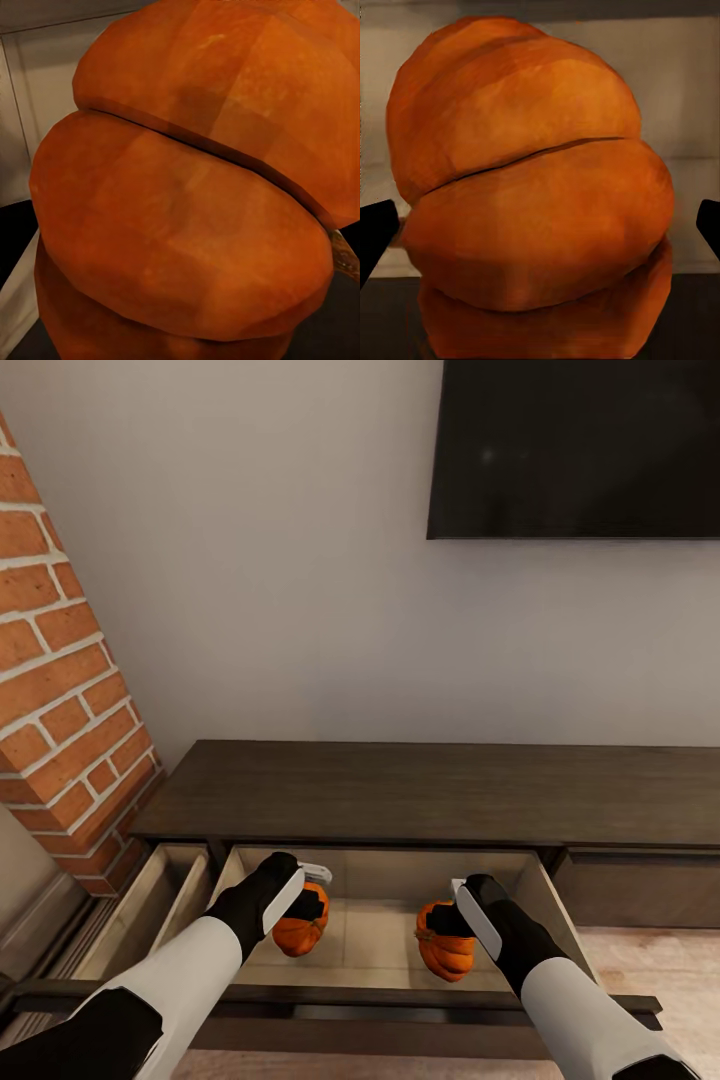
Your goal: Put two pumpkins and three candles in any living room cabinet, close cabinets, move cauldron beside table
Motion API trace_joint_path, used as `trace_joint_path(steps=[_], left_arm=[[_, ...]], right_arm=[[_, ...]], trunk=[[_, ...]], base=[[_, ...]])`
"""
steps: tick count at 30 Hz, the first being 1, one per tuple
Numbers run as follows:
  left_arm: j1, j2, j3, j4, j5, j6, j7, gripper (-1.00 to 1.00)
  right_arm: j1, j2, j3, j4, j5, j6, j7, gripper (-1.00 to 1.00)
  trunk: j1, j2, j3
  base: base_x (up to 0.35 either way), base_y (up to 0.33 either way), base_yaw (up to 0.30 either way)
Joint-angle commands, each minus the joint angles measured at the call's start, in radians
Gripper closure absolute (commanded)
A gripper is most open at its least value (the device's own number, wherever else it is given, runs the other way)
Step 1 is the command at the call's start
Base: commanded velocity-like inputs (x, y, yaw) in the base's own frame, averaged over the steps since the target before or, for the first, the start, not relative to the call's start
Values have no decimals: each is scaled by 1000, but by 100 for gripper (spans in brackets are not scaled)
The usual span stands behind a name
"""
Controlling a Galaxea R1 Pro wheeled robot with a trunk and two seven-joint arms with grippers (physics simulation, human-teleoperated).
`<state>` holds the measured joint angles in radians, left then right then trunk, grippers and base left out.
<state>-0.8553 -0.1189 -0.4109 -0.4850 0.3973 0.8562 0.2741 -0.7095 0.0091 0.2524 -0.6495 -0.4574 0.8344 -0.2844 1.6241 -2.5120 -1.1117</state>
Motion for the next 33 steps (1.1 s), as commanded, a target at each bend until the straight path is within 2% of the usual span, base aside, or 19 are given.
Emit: trace_joint_path(steps=[1, 9, 10, 28, 33], left_arm=[[-1, 1, -6, -1, 10, 3, 9, 100], [-1, 1, -6, -1, 10, 3, 8, 100], [-1, 1, -6, -1, 10, 3, 8, -100], [-1, 1, -6, -3, 12, 3, 7, -100], [-1, 1, -6, -3, 13, 4, 7, -100]], right_arm=[[-1, 0, 4, -1, -10, 2, -9, -100], [-1, 0, 4, -1, -10, 3, -9, -100], [-1, 0, 3, -2, -10, 3, -9, -100], [-1, 0, 3, -1, -10, 3, -9, -100], [-1, 0, 3, -1, -10, 3, -9, -100]], trunk=[[0, 0, -1], [0, 0, -1], [0, 0, -1], [0, 0, -1], [-2, 1, 18]], base=[[0, 0, 0], [0, 0, 0], [0, 0, 0], [0, 0, 0], [0, 0, 0]])
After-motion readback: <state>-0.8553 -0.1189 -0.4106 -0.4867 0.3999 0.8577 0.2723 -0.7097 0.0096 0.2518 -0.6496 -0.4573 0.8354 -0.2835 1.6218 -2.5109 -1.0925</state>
